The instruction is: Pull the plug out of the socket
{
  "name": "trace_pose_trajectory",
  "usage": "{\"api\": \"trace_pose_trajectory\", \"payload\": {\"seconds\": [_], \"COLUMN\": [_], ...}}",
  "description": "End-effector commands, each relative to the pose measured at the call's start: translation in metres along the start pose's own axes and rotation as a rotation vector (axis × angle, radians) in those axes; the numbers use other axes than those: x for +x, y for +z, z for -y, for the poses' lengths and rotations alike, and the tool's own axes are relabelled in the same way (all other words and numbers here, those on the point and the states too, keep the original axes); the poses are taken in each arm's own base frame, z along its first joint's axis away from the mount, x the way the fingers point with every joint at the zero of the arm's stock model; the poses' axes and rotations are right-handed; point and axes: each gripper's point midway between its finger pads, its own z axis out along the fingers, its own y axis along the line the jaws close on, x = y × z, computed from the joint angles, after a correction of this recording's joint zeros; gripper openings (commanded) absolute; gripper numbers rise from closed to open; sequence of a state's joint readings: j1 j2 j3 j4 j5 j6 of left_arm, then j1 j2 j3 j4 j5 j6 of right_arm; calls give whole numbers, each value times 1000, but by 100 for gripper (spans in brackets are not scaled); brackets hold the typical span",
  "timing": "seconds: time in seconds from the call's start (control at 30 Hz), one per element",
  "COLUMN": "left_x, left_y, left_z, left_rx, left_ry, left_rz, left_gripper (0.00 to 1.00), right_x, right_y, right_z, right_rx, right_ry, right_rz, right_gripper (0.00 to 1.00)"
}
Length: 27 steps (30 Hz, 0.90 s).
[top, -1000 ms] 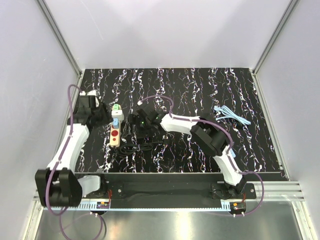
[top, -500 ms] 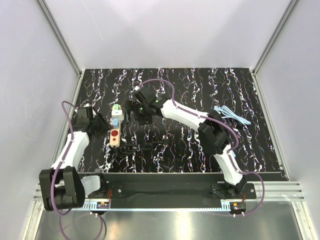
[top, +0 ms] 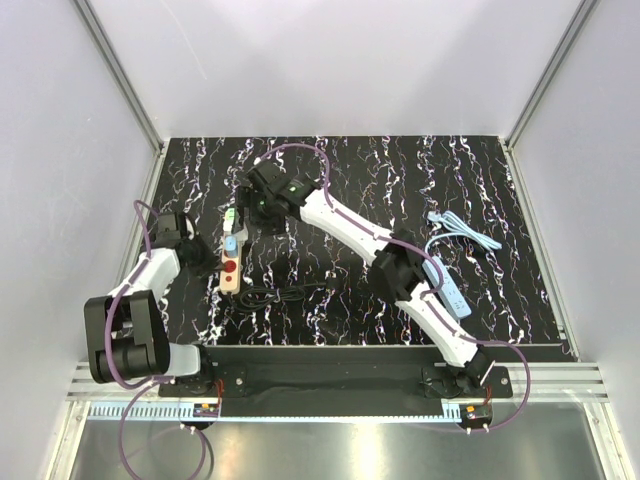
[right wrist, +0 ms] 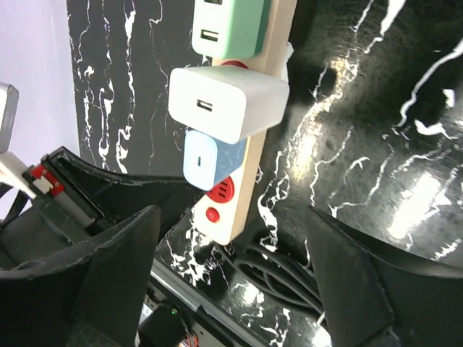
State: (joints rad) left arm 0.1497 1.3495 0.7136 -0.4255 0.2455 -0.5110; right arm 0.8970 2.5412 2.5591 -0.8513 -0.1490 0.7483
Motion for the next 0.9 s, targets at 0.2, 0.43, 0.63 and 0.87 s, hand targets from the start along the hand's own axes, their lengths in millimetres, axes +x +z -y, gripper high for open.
{"api": "trace_pose_trajectory", "payload": {"seconds": [0.2,0.43,0.63,0.87], "left_x": [-9,-14,-15,-11], "left_y": [11,-4,-10,6], "left_z": [14,25,34,25], "left_rx": [68,113,162,131], "left_ry": [16,30,33,31], "left_rz": [-20,23,33,-17], "left_gripper": [8,11,9,5], "right_x": [22,23,18,20], "right_y": [24,31,34,46], "right_z": [-5,-11,-20,-26], "right_rx": [41,59,48,25], "right_ry": [-4,-54,-75,-67], "right_rz": [-7,49,99,112], "right_gripper": [77,78,70,65]}}
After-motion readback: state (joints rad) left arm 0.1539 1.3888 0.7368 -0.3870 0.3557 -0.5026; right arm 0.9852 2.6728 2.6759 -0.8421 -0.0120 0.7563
